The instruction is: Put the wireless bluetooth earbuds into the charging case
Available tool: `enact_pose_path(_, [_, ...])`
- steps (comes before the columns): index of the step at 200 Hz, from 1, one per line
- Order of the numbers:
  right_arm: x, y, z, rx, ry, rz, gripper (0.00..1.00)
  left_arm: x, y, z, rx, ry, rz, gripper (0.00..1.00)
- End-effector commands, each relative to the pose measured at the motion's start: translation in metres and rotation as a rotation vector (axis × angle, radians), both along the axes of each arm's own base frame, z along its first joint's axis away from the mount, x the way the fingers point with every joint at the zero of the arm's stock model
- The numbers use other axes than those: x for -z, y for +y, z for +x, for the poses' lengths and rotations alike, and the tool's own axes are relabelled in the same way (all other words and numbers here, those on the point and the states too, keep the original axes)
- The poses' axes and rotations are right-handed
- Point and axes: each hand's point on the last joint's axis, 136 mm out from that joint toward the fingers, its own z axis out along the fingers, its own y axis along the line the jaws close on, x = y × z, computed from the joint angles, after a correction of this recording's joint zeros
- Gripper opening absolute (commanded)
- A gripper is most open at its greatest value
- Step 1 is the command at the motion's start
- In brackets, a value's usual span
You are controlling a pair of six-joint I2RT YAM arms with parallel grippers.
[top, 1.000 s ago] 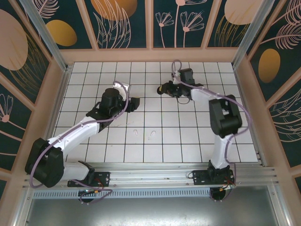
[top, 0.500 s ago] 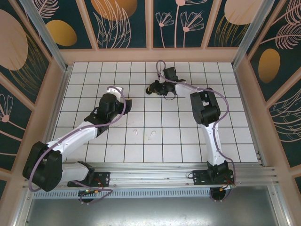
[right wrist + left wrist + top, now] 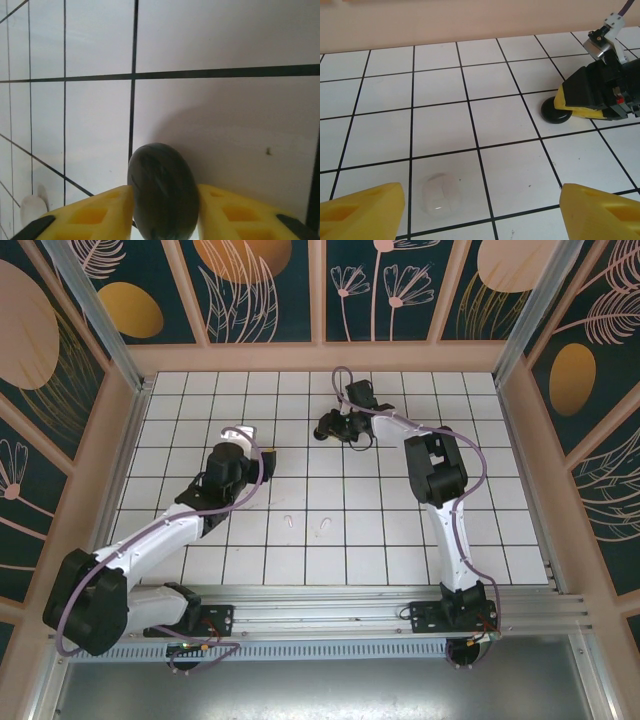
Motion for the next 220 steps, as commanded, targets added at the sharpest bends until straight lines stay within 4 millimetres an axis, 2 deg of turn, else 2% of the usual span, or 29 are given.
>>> enact_pose_path(1, [-0.014, -0.001, 0.002, -0.003, -0.029, -0.067, 0.43, -0.010, 0.007, 0.000, -0.031, -0.038, -0.005, 0.82])
enact_pose_path(28, [-0.032, -0.002, 0.004, -0.002, -0.066, -0.113, 0.47, -0.014, 0.008, 0.001, -0.033, -0.025, -0.012, 0.82])
enact_pose_path(47, [-0.045, -0.005, 0.004, 0.005, -0.091, -0.135, 0.49, -0.014, 0.007, 0.005, -0.015, 0.008, -0.076, 0.83])
enact_pose_path(83, [-0.072, -0.011, -0.008, 0.014, -0.129, -0.117, 0.50, -0.002, 0.024, 0.019, -0.027, 0.108, -0.221, 0.84])
enact_pose_path(109, [-0.089, -0.019, -0.026, 0.025, -0.156, -0.086, 0.50, 0.017, 0.031, 0.034, -0.039, 0.220, -0.246, 0.82])
enact_pose_path(140, [-0.101, -0.034, -0.056, 0.043, -0.177, -0.064, 0.50, 0.045, 0.038, 0.055, -0.075, 0.341, -0.258, 0.80])
enact_pose_path(151, [-0.101, -0.041, -0.069, 0.048, -0.177, -0.067, 0.50, 0.060, 0.041, 0.060, -0.089, 0.395, -0.235, 0.80])
enact_pose_path(155, [-0.101, -0.044, -0.072, 0.051, -0.177, -0.068, 0.50, 0.071, 0.043, 0.058, -0.096, 0.427, -0.223, 0.80])
enact_pose_path(162, [-0.100, -0.048, -0.079, 0.056, -0.176, -0.073, 0.51, 0.069, 0.044, 0.067, -0.097, 0.436, -0.212, 0.80])
enact_pose_path(171, [-0.100, -0.055, -0.089, 0.064, -0.176, -0.076, 0.50, 0.084, 0.046, 0.069, -0.103, 0.487, -0.191, 0.80])
enact_pose_path(182, [-0.098, -0.060, -0.098, 0.071, -0.172, -0.076, 0.51, 0.089, 0.048, 0.074, -0.109, 0.514, -0.176, 0.80])
enact_pose_path(187, [-0.099, -0.062, -0.103, 0.074, -0.174, -0.074, 0.51, 0.102, 0.049, 0.075, -0.119, 0.548, -0.167, 0.80])
enact_pose_path(220, [-0.096, -0.074, -0.125, 0.094, -0.176, -0.063, 0.51, 0.124, 0.056, 0.082, -0.159, 0.605, -0.207, 0.80])
